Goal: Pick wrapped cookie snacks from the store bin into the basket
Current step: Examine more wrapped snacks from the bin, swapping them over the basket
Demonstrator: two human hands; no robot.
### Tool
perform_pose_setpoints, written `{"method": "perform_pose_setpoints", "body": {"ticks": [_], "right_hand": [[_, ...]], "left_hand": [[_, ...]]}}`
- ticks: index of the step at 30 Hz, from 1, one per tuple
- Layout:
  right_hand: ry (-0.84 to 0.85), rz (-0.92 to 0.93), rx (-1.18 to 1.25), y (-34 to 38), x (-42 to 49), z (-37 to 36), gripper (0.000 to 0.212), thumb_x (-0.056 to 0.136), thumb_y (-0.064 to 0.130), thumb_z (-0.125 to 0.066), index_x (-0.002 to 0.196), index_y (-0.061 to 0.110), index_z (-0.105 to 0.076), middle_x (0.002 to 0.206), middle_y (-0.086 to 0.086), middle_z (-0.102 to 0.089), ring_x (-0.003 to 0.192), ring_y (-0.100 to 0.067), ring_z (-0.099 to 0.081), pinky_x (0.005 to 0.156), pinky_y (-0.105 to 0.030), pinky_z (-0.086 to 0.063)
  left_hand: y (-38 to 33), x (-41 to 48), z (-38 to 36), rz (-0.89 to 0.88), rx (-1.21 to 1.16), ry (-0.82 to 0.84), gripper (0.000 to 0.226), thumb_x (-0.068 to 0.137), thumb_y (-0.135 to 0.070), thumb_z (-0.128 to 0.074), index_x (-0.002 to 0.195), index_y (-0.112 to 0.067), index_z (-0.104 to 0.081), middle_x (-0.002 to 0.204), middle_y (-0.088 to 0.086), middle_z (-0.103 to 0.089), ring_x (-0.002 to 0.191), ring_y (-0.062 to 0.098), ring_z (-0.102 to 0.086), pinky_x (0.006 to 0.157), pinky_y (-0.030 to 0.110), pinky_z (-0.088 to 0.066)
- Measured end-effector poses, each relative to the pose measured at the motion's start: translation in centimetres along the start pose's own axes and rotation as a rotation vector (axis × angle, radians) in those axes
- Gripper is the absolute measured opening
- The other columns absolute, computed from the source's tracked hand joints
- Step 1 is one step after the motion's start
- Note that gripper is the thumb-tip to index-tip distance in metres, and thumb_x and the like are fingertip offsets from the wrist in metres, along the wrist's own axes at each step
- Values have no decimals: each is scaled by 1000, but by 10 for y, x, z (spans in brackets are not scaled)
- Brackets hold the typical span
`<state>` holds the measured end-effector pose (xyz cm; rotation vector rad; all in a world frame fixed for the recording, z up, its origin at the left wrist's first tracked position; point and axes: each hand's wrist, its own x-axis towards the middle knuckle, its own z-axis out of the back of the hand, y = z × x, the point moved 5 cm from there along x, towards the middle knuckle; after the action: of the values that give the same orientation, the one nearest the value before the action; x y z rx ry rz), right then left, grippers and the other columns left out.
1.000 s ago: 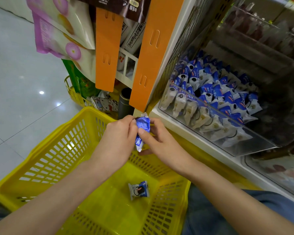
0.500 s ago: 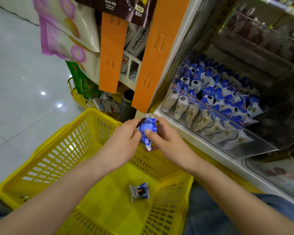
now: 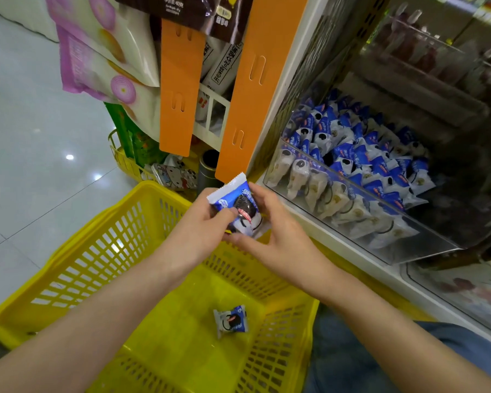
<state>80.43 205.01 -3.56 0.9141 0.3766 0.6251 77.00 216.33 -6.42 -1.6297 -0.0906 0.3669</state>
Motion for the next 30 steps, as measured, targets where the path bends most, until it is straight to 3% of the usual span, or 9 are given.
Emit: {"method": "perform_pose_setpoints", "body": {"ticks": [3, 5, 10, 14, 18, 22, 26, 30], "right_hand": [[-21, -135, 171, -3, 3, 14, 38, 85, 18, -65, 120, 23, -53, 109, 12, -61, 93, -3, -61, 86, -21, -52], [-47, -180, 259, -4, 4, 22, 23, 82, 16, -67, 103, 24, -61, 98, 6, -66, 82, -8, -64, 76, -19, -54], [-143, -160, 55, -5, 3, 34, 20, 78, 25, -71, 96, 23, -64, 83, 8, -66, 73, -16, -64, 68, -31, -55], [-272, -20, -3, 4, 0, 44, 22, 75, 25, -74, 91, 31, -60, 79, 15, -64, 68, 1, -58, 65, -14, -50], [-312, 45, 42, 14, -2, 51, 24, 79, 19, -70, 100, 27, -61, 92, 10, -67, 84, -5, -63, 79, -23, -52], [-291, 120, 40, 23, -8, 56, 25, 88, 15, -59, 112, 21, -56, 109, 9, -64, 101, 2, -60, 89, -17, -49], [-536, 150, -78, 32, -9, 101, 21, 91, 17, -55, 112, 22, -57, 104, 15, -61, 94, 4, -58, 81, -11, -47], [-690, 47, -250, 22, 12, 150, 20, 91, 15, -56, 111, 18, -59, 95, 11, -61, 88, -2, -57, 73, -5, -44]], "left_hand": [[0, 0, -1, -1, -92, 12, 24, 94, -7, -46, 97, -28, -56, 76, -12, -72, 69, 1, -67, 58, 16, -53], [-1, -1, -3, -20, -115, 36, 22, 95, -13, -47, 103, -30, -58, 84, -12, -73, 76, 4, -69, 61, 16, -53], [-5, 0, -5, -60, -144, 56, 24, 95, -18, -49, 114, -28, -57, 95, -7, -72, 86, 9, -69, 67, 22, -54], [-3, 0, -15, 53, -251, 147, 27, 90, -24, -54, 117, -22, -57, 105, 4, -71, 96, 18, -67, 76, 32, -56], [-15, -1, -21, 11, -262, 207, 31, 90, -23, -54, 120, -18, -58, 112, -2, -68, 101, 10, -65, 71, 24, -55], [-21, 2, -20, -15, -250, 139, 26, 92, -20, -52, 117, -16, -60, 105, -2, -70, 90, 10, -68, 69, 24, -56], [-31, 2, -26, -27, -283, 159, 23, 90, -20, -54, 111, -12, -58, 90, 2, -69, 65, 13, -65, 62, 21, -55], [-41, 2, -36, -51, -302, 172, 20, 91, -19, -54, 110, -15, -56, 79, -7, -68, 61, 10, -64, 59, 19, -54]]}}
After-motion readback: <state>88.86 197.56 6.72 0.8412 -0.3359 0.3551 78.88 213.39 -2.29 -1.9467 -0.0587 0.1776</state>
